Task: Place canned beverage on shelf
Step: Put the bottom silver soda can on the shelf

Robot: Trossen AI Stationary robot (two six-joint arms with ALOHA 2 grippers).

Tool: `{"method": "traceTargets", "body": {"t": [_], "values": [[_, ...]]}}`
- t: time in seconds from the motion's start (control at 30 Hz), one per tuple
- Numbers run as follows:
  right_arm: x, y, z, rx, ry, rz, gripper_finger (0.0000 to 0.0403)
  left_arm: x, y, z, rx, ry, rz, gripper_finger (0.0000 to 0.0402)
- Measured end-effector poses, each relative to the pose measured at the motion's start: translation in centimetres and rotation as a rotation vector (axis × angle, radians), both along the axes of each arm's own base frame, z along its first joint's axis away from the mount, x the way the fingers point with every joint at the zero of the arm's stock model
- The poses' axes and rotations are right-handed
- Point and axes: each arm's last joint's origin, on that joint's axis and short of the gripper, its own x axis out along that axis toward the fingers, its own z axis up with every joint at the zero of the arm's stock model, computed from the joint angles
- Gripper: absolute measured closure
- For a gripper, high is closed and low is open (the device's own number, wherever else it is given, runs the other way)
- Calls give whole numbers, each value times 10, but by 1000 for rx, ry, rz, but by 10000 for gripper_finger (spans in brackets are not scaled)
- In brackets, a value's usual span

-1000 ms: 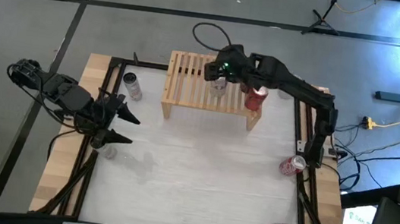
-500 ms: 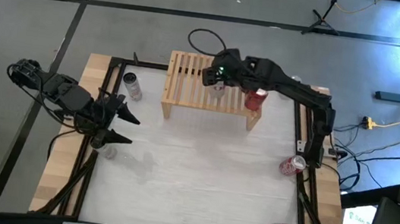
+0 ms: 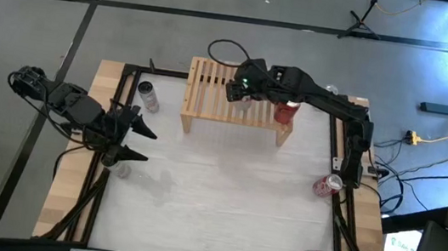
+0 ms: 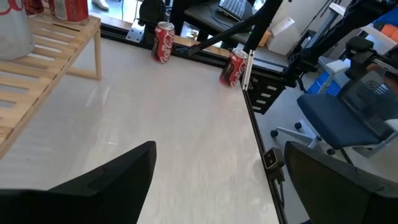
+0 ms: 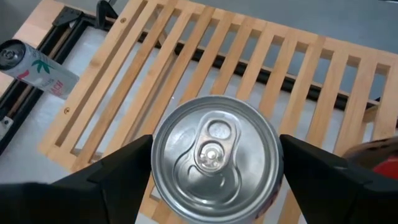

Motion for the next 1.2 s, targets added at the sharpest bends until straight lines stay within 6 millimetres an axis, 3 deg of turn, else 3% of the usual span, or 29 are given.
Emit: {"method": "traceTargets", "body": {"t": [0.13, 0.3, 0.7, 1.2], "values": [[-1, 0, -2, -2, 14, -4, 85, 0, 0, 0, 0, 0, -1, 53], [0, 0, -3, -7, 10, -9, 142, 0, 0, 0, 1, -1, 0, 53], [-13, -1, 18, -80, 25, -70, 143, 0, 0, 0, 1, -1, 0, 53], [-14, -6, 2, -74, 94, -111, 142, 0, 0, 0, 1, -1, 0, 53]]}}
